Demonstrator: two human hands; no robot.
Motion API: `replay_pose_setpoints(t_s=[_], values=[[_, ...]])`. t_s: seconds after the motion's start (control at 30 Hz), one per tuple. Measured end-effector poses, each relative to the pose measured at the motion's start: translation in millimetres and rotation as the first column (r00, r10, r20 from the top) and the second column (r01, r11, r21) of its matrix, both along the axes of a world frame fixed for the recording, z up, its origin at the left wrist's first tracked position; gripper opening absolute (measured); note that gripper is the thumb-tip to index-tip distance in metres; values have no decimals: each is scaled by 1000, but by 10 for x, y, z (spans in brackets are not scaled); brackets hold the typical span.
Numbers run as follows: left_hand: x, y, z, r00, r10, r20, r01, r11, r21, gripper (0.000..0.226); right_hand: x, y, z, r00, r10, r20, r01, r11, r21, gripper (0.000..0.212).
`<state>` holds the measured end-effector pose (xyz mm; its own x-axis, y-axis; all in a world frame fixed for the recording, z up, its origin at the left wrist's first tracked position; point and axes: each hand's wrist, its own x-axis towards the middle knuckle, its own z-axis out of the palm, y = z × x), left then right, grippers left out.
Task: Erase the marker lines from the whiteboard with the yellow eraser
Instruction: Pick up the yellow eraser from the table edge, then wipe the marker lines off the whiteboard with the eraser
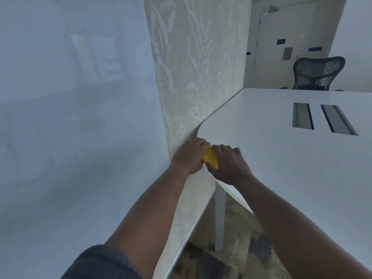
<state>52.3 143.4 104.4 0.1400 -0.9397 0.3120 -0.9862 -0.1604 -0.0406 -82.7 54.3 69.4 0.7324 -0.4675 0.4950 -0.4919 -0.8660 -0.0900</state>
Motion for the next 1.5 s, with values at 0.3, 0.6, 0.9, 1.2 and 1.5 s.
replay_pose_setpoints(t_s=[0.3, 0.6, 0.9, 1.2, 1.5], values=[[514, 2215, 781, 967, 210, 145, -181, 964, -193, 65, 888, 1890, 649, 927, 259, 273, -262, 965, -24, 54], [590, 4287, 1375, 844, 442, 305, -273, 841, -467, 50, 1509, 3646, 1335, 754, 409, 513, -444, 894, -60, 62], [572, 5683, 1889, 575, 726, 377, -353, 636, -686, 56, 1954, 4847, 2172, 507, 514, 692, -561, 806, -188, 53], [459, 6945, 2221, 388, 877, 284, -425, 444, -789, 64, 2201, 5910, 2843, 317, 614, 723, -602, 719, -347, 63], [488, 8732, 2270, 197, 958, 209, -424, 276, -863, 66, 2412, 6818, 3148, 248, 501, 829, -538, 783, -312, 62]])
